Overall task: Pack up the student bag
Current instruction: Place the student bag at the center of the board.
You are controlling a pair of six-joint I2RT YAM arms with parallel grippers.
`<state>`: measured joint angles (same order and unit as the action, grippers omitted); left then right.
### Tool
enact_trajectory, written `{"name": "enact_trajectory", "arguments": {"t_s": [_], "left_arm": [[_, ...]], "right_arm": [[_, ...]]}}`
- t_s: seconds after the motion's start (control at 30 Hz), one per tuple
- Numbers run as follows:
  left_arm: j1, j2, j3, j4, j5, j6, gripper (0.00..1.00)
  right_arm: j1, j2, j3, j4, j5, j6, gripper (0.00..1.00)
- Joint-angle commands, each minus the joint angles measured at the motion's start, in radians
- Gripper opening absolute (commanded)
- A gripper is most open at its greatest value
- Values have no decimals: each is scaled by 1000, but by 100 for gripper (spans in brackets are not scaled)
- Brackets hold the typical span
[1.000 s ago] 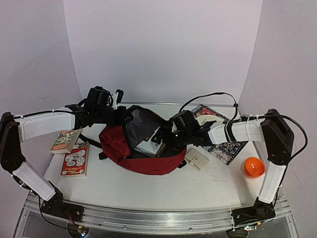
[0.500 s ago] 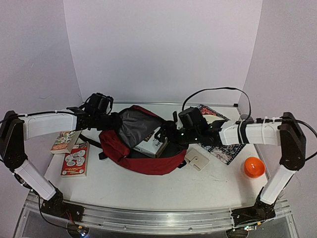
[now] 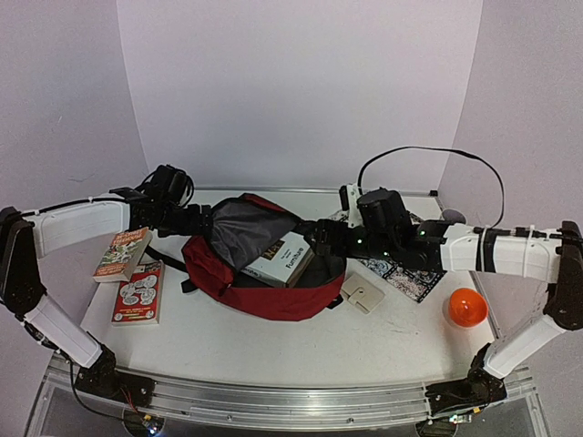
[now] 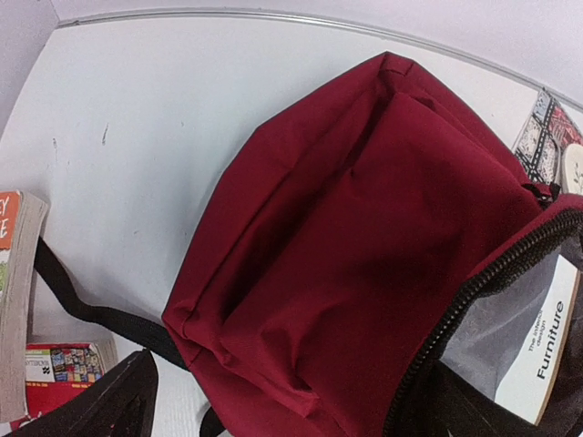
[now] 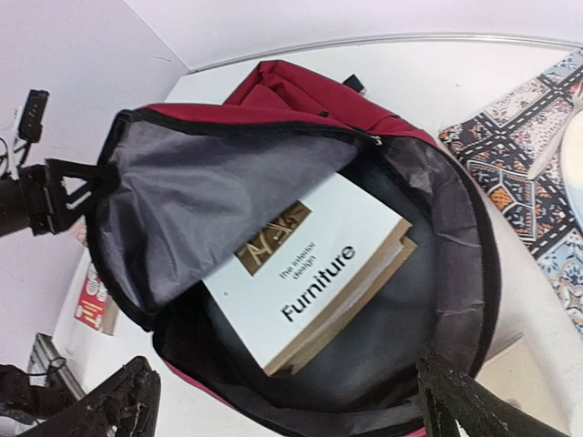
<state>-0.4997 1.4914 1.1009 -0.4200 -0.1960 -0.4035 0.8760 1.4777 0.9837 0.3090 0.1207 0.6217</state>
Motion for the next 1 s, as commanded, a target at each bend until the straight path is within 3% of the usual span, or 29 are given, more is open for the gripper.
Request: {"name": "enact_trajectory", "arguments": {"t_s": [0.0, 0.27, 0.33, 0.57, 0.97], "left_arm": [[16, -25, 52, -54, 85, 71, 97], [12, 34, 31, 82, 501, -1, 98], [3, 76, 18, 109, 493, -32, 98], [15, 177, 8, 97, 266, -89, 97], [16, 16, 107, 81, 493, -11, 100]], "right_arm": [[1, -46, -25, -15, 62, -83, 98], [0, -23, -15, -15, 42, -151, 98], [0, -16, -9, -15, 40, -153, 98], [1, -20, -8, -15, 39, -151, 98], [1, 6, 7, -25, 31, -157, 98]]}}
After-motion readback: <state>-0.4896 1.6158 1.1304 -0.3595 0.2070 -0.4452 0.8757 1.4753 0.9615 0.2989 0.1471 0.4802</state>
